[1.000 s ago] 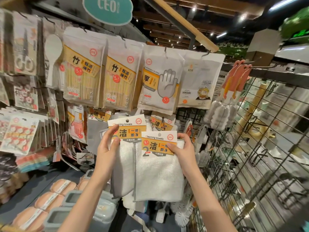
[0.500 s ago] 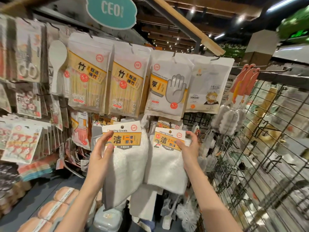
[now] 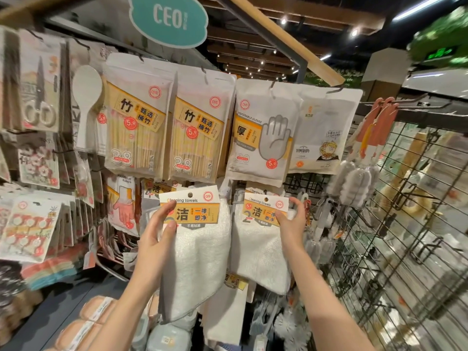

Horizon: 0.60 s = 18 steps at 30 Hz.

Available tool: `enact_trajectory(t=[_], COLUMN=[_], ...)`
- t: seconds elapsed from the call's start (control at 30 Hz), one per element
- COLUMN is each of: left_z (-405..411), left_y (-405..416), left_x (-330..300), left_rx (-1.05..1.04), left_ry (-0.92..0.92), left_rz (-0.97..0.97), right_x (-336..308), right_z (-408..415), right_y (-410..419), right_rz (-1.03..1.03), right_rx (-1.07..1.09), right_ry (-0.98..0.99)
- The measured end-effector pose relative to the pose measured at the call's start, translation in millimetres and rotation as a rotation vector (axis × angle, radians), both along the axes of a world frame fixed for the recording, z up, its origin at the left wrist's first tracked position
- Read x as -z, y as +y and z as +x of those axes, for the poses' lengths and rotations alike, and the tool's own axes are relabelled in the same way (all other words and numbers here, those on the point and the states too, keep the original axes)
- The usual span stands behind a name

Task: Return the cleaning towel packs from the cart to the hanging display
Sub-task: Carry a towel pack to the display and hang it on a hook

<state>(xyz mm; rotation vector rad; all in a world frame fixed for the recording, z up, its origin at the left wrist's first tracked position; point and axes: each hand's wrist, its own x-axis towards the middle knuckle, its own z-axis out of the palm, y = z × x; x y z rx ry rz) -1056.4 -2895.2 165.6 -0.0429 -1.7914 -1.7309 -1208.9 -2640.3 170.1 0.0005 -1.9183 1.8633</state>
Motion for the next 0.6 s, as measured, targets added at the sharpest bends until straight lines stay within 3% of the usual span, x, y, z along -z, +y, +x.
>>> enact_trajectory(t=[0.3,0.6], left_z=[-8,-8], left_y=[1,3], left_x=[8,8], left_rx=[0.034,0.061], left_ry=[-0.021,-0.035], left_rz=[0.031,0.045], right_x=[-1,4], right_z=[0,-19], right_y=[-3,-3], right_rz=[0.063,0.146], right_rx=[0.041,0.004], right_ry=[0.037,-0.071])
